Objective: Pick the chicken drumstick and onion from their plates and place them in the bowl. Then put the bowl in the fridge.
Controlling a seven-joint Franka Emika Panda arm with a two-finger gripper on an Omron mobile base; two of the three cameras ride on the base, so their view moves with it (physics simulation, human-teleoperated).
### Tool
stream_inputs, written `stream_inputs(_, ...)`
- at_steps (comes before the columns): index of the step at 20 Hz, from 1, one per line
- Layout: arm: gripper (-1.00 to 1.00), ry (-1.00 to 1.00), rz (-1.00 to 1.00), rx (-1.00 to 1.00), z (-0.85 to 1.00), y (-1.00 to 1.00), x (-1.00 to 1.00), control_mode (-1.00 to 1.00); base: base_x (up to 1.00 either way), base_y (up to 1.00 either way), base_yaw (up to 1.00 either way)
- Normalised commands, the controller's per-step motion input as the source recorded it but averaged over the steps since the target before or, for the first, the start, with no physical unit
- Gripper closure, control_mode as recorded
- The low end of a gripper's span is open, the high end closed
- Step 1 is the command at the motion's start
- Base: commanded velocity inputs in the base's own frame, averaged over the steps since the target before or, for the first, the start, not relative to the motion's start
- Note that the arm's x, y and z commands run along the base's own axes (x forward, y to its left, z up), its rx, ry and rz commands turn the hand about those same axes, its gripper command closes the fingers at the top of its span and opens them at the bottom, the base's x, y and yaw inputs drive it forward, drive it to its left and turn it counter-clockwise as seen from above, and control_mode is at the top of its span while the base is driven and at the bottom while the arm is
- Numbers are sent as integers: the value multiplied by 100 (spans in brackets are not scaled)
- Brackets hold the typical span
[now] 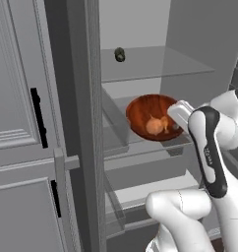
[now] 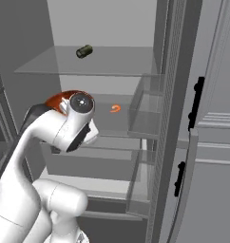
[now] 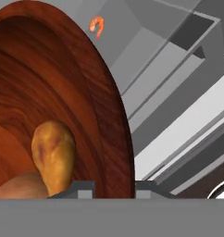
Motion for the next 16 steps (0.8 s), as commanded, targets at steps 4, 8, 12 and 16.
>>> stream_inputs(4,100,0,0,5,-28,24,81,-100,0,0,0)
stream_inputs(8,100,3,0,2,-34,54,64,-100,0,0,0)
stream_inputs(12,100,10,0,2,-48,36,47,-100,0,0,0)
stream_inputs(16,100,2,0,1,-39,4,50,-100,0,0,0)
